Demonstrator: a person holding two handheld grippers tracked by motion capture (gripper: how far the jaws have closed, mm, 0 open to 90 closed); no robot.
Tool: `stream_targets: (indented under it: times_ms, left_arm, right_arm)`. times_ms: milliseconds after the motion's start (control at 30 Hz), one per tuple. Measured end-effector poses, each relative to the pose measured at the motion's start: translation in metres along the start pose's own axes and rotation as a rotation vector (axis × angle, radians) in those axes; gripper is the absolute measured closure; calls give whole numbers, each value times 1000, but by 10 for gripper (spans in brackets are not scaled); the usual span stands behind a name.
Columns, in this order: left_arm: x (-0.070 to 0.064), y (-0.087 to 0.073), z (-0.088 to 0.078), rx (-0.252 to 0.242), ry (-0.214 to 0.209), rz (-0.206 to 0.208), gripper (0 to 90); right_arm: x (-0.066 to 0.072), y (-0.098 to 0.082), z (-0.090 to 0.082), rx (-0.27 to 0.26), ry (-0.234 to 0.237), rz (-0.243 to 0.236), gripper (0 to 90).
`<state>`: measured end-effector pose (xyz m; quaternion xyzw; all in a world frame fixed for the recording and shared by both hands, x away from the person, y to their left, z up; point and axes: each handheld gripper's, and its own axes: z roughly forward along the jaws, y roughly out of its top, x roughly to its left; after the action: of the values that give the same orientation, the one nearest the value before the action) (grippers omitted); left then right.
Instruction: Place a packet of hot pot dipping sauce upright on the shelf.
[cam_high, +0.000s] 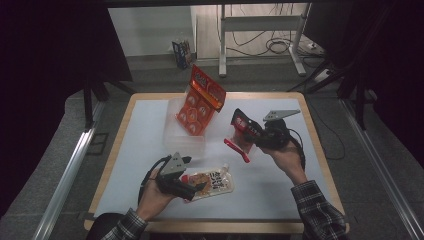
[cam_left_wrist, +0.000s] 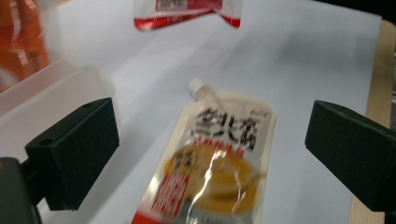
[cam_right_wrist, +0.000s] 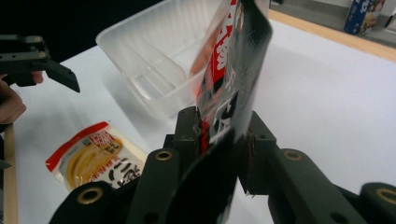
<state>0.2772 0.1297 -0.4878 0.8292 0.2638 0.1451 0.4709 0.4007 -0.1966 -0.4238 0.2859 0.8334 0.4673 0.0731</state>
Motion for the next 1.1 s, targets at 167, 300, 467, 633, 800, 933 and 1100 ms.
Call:
stream_targets:
  times_ms: [167,300,467,633,800,933,1100]
  left_arm:
    - [-1,-15,-17,0,45,-15,17]
    - [-1,-25,-31,-15,82,-34,10]
    - [0,-33,-40,-25,102,-55,10]
    - [1,-43,-46,-14,133,-65,6]
    - [1,-47,-49,-11,146,-72,3]
    - [0,-50,-49,-1,159,-70,0]
    - [-1,-51,-48,10,173,-55,0]
  right_arm:
    - [3,8,4,-12,10,-7,708]
    - [6,18,12,-28,27,-15,708]
    - [8,26,21,-24,38,-30,708]
    - [11,36,29,-25,47,-43,709]
    - [14,41,35,-29,55,-51,709]
    - [16,47,41,-37,61,-58,710]
    - [18,55,49,-54,73,-71,710]
